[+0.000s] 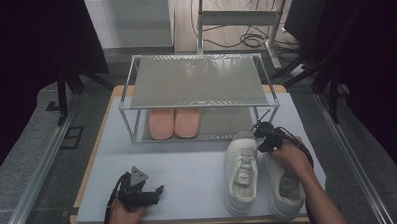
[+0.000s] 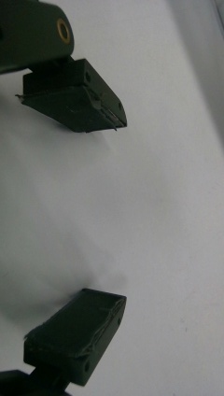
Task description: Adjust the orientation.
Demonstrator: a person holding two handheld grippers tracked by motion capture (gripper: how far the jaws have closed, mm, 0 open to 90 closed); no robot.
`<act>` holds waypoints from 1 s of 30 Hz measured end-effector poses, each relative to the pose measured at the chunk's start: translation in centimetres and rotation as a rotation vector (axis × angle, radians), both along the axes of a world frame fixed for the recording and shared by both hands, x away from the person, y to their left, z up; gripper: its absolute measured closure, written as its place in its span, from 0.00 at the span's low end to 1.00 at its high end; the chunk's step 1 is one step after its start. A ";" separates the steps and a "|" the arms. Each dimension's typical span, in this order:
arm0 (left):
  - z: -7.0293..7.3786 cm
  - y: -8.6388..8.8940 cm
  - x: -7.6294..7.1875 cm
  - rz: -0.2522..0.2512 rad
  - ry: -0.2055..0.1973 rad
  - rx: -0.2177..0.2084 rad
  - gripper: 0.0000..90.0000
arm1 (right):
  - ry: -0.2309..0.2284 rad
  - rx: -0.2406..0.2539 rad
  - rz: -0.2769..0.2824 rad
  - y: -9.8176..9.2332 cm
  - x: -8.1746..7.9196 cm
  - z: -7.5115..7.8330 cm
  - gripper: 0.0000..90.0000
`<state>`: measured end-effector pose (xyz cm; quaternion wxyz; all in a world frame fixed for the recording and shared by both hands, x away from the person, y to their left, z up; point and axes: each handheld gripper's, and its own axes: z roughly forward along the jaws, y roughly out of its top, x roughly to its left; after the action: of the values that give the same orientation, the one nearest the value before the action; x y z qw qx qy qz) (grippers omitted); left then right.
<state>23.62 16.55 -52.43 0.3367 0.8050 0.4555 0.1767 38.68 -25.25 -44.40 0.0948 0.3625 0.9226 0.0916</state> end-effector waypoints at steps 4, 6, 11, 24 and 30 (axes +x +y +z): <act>0.0 0.0 0.0 0.000 0.000 0.000 0.15 | 0.011 0.030 0.005 0.0 0.0 0.1 1.00; 0.0 0.0 0.0 0.000 0.000 0.000 0.15 | 0.017 0.042 0.008 0.2 -0.1 0.1 1.00; 0.0 0.0 0.0 0.000 -0.001 0.000 0.15 | 0.019 0.038 0.015 0.9 0.1 0.1 1.00; 0.0 0.0 0.0 0.000 -0.002 0.001 0.16 | 0.061 -0.032 -0.003 2.3 1.0 -1.2 1.00; 0.0 0.0 -0.1 0.000 -0.004 0.001 0.16 | 0.045 -0.036 0.066 4.3 0.8 -1.2 1.00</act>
<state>23.54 16.52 -52.44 0.3373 0.8047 0.4549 0.1783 39.52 -20.91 -45.55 0.0773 0.3322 0.9375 0.0696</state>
